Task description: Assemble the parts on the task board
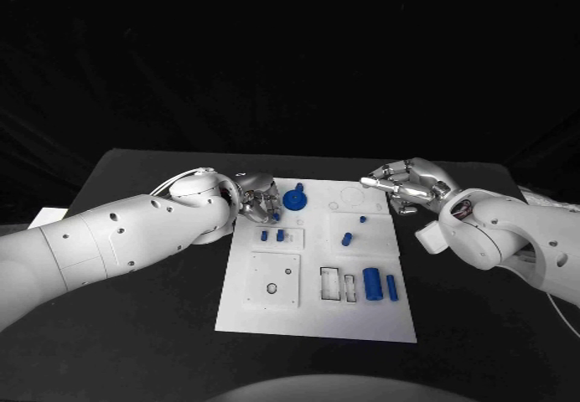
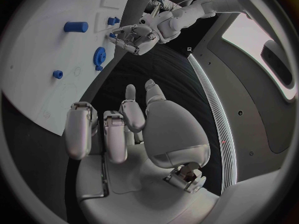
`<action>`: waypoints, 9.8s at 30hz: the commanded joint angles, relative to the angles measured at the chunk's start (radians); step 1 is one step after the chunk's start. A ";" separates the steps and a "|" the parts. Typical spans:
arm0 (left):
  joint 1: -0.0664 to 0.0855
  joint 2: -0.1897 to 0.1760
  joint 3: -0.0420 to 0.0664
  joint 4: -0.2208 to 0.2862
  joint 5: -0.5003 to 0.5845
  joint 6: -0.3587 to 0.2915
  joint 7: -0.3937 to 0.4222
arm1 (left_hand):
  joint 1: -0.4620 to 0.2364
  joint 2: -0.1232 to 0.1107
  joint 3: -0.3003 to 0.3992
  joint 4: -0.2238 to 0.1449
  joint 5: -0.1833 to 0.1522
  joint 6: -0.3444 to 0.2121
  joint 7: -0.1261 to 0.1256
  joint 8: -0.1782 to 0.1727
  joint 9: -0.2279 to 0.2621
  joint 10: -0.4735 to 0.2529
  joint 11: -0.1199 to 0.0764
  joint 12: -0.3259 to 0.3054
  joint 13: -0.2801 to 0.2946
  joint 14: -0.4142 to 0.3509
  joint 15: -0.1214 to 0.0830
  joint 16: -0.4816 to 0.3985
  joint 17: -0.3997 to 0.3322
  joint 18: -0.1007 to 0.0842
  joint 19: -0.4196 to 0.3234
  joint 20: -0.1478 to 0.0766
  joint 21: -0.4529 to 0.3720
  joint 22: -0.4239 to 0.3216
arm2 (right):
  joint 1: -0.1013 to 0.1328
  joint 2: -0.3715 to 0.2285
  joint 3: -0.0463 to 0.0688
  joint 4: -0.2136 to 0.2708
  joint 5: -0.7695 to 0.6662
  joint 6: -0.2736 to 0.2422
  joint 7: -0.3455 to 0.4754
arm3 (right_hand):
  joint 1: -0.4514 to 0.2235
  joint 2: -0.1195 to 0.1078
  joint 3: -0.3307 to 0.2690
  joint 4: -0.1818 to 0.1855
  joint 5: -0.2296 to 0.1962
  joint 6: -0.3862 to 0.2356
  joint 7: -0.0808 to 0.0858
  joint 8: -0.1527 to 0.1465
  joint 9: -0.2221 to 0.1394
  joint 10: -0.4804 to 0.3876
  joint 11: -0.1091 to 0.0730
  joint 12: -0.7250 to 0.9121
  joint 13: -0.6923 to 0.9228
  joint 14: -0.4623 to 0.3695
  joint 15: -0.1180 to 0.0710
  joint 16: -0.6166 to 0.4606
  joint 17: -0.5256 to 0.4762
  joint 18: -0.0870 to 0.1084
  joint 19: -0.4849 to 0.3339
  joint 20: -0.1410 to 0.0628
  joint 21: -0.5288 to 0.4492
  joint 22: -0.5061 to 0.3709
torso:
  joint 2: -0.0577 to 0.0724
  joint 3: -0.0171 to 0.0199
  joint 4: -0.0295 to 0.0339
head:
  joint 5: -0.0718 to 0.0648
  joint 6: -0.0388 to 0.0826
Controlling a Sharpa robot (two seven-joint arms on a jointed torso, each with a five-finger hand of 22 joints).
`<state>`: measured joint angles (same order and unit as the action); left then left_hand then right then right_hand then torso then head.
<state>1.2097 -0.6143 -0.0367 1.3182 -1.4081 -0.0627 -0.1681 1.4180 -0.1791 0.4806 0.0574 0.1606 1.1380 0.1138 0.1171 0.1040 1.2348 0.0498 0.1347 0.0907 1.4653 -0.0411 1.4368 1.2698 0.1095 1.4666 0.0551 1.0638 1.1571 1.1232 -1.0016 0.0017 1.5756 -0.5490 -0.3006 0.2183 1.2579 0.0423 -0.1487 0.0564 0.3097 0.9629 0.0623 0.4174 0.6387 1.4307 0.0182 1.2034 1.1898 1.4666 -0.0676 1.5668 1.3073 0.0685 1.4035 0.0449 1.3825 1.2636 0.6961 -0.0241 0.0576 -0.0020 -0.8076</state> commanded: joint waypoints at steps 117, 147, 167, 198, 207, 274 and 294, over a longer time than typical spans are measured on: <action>-0.012 -0.319 0.000 0.272 1.534 -0.188 0.547 | -0.065 0.025 -0.061 -0.030 0.004 -0.078 0.028 0.008 -0.037 -0.053 0.010 0.194 0.090 -0.055 0.018 -0.127 -0.265 0.050 -0.065 0.018 -0.403 -0.286 | 0.006 0.090 0.014 -0.015 -1.243 0.199 -0.360 | 0.039 -0.109 0.508 -0.172 -0.155 0.102 0.077 -0.355 -0.479 -0.278 0.064 -1.140 -1.108 0.071 0.063 -0.122 0.088 0.042 0.001 0.050 -0.161 -0.228 | 0.000 -0.0017 0.0007 | -0.057 0.028; -0.012 -0.321 0.000 0.274 1.525 -0.184 0.533 | -0.064 0.027 -0.062 -0.032 0.004 -0.081 0.030 0.008 -0.037 -0.063 0.011 0.202 0.094 -0.053 0.019 -0.123 -0.261 0.049 -0.062 0.019 -0.401 -0.285 | -0.010 0.127 0.014 -0.052 -1.251 0.274 -0.367 | 0.039 -0.116 0.608 -0.141 -0.164 0.158 0.070 -0.345 -0.497 -0.220 0.052 -1.131 -1.122 0.071 0.053 -0.116 0.087 0.042 0.006 0.042 -0.166 -0.238 | -0.001 -0.0019 0.0007 | -0.055 0.021; -0.012 -0.321 0.000 0.273 1.519 -0.189 0.530 | -0.060 0.030 -0.062 -0.034 0.004 -0.083 0.031 0.008 -0.037 -0.069 0.012 0.208 0.097 -0.052 0.020 -0.123 -0.261 0.049 -0.061 0.019 -0.399 -0.284 | -0.023 0.134 0.014 -0.045 -1.285 0.185 -0.387 | 0.062 -0.087 0.660 -0.133 -0.209 0.192 0.063 -0.343 -0.495 -0.184 0.043 -1.135 -1.120 0.072 0.045 -0.109 0.094 0.040 0.011 0.033 -0.163 -0.235 | -0.001 -0.0014 0.0008 | -0.056 0.017; -0.012 -0.322 0.000 0.267 1.511 -0.193 0.528 | -0.059 0.031 -0.062 -0.036 0.004 -0.085 0.032 0.008 -0.037 -0.081 0.014 0.213 0.100 -0.052 0.021 -0.123 -0.264 0.049 -0.060 0.020 -0.403 -0.286 | -0.011 0.042 0.043 0.089 -1.246 0.134 -0.393 | 0.062 -0.094 0.663 -0.135 -0.213 0.193 0.065 -0.344 -0.495 -0.186 0.044 -1.138 -1.121 0.072 0.046 -0.110 0.093 0.040 0.011 0.033 -0.162 -0.235 | -0.001 -0.0018 0.0015 | -0.056 0.014; -0.015 -0.321 0.000 0.267 1.511 -0.192 0.529 | -0.059 0.032 -0.062 -0.036 0.004 -0.085 0.033 0.009 -0.037 -0.084 0.014 0.214 0.100 -0.053 0.021 -0.123 -0.265 0.049 -0.060 0.020 -0.403 -0.287 | -0.009 0.028 0.057 0.186 -1.226 0.112 -0.386 | 0.063 -0.096 0.664 -0.135 -0.213 0.194 0.065 -0.344 -0.495 -0.185 0.044 -1.138 -1.121 0.072 0.046 -0.109 0.093 0.040 0.011 0.033 -0.162 -0.234 | -0.002 -0.0022 -0.0008 | -0.045 0.014; -0.017 -0.310 0.000 0.278 1.511 -0.184 0.524 | -0.060 0.032 -0.064 -0.037 0.004 -0.086 0.033 0.010 -0.036 -0.091 0.016 0.219 0.102 -0.054 0.023 -0.125 -0.269 0.049 -0.061 0.021 -0.408 -0.290 | -0.143 0.307 0.034 0.119 -1.274 0.232 -0.371 | 0.064 -0.101 0.673 -0.138 -0.207 0.191 0.071 -0.348 -0.497 -0.188 0.048 -1.140 -1.122 0.072 0.048 -0.110 0.091 0.041 0.009 0.032 -0.166 -0.242 | -0.001 -0.0044 0.0004 | 0.024 -0.016; -0.017 -0.312 0.000 0.280 1.511 -0.183 0.522 | -0.060 0.032 -0.064 -0.037 0.004 -0.086 0.033 0.010 -0.036 -0.092 0.016 0.219 0.102 -0.054 0.023 -0.125 -0.269 0.049 -0.061 0.021 -0.406 -0.289 | -0.143 0.328 0.028 0.114 -1.293 0.252 -0.395 | 0.036 -0.131 0.660 -0.125 -0.207 0.164 0.079 -0.357 -0.505 -0.218 0.057 -1.144 -1.126 0.070 0.057 -0.114 0.084 0.042 0.005 0.038 -0.173 -0.251 | -0.002 -0.0048 -0.0008 | 0.025 -0.019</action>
<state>1.1922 -0.9263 -0.0370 1.5944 0.1064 -0.2634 0.3513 1.3565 -0.1567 0.4193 0.0220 0.1613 1.0590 0.1496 0.1257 0.0682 1.1471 0.0660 0.3523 0.1917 1.4102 -0.0214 1.3092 1.0012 0.1474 1.4004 0.0748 0.6603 0.8685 0.9827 -0.6741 0.0317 1.6923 -1.8262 -0.0745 -0.1607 1.2906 -0.0811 0.5098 -0.0726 0.0994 1.1337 0.1444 0.0632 0.1375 1.2157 0.0761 0.0637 0.0671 1.4665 -0.0175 1.4543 1.3073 0.0999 1.4109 0.0806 1.2128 1.0119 0.6944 -0.0286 0.0569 0.0236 -0.8272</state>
